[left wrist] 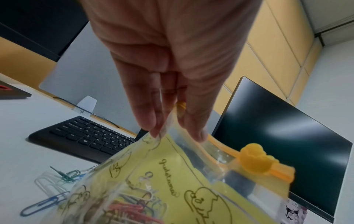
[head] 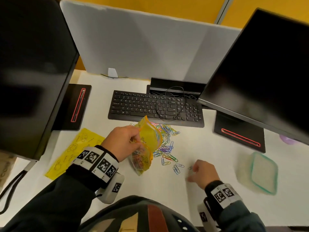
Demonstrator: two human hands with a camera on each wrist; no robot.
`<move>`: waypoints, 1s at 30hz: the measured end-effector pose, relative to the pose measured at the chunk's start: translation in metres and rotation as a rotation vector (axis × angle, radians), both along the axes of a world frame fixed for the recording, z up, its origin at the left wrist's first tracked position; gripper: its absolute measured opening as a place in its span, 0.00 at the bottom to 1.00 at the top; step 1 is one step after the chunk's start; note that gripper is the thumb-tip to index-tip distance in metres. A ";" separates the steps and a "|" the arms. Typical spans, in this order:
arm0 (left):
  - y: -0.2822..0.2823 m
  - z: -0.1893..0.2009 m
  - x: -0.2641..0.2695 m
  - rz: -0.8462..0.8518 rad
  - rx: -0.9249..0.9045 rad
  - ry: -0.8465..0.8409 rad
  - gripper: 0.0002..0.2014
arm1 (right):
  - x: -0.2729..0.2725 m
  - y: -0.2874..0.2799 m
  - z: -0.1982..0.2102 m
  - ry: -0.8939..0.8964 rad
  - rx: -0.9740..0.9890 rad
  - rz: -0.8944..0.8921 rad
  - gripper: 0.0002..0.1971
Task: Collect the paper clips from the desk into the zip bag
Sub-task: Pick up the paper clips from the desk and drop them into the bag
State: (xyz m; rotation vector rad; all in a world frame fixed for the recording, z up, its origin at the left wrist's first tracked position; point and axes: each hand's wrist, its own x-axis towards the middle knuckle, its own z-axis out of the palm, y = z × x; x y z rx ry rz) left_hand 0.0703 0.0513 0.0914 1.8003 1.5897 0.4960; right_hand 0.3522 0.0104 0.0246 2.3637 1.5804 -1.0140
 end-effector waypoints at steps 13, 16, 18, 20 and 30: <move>-0.003 0.000 -0.010 0.015 0.022 -0.015 0.05 | -0.006 0.012 -0.022 -0.124 0.212 0.127 0.11; -0.001 -0.002 -0.008 0.011 0.025 -0.006 0.05 | -0.018 0.017 -0.022 -0.118 0.224 0.213 0.10; -0.001 -0.002 -0.008 0.018 0.028 -0.013 0.06 | -0.031 0.027 -0.021 -0.074 0.258 0.210 0.11; -0.002 -0.002 -0.009 0.027 0.029 -0.029 0.07 | -0.041 0.038 -0.017 0.049 0.317 0.158 0.11; -0.005 0.001 -0.017 0.038 0.028 -0.022 0.07 | -0.029 0.046 -0.017 -0.019 0.015 0.741 0.41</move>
